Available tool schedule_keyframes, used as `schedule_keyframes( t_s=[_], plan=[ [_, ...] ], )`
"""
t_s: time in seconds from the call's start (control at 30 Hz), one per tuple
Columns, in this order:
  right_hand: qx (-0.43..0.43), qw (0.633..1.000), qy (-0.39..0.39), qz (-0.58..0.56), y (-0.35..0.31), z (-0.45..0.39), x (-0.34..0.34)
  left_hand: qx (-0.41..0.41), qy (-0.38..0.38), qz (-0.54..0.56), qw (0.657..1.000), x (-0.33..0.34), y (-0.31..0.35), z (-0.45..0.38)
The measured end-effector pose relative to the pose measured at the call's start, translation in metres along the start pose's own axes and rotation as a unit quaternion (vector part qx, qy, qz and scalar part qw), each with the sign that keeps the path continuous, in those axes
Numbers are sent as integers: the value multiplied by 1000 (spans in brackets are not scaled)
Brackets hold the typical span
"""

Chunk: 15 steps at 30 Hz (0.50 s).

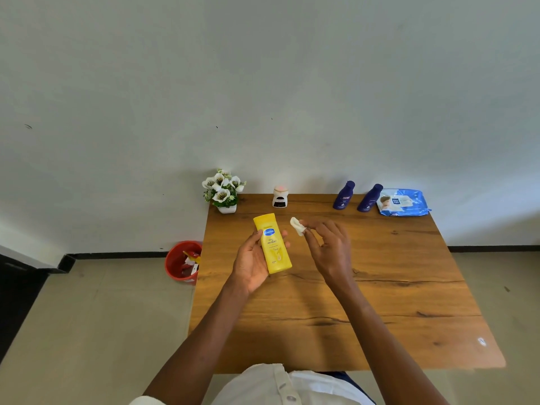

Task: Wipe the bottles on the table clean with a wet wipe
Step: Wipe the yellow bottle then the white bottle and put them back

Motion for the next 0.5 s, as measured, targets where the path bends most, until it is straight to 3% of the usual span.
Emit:
schedule_keyframes(
  t_s=[0.23, 0.5],
  plan=[
    [129, 978, -95, -133, 20, 8, 20, 6, -3, 27, 1000, 1, -3, -2],
    [192, 955, -92, -206, 26, 12, 16, 21, -62, 30, 997, 11, -4, 4]
  ],
)
Point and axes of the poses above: each hand's wrist, its own z-axis away from the middle knuckle, its own x-axis out of the palm, y = z × x, the point moved 8 cm from there along -z, towards the middle knuckle, and after that the axes turned 5 degrees about z, right-handed, at the moved point
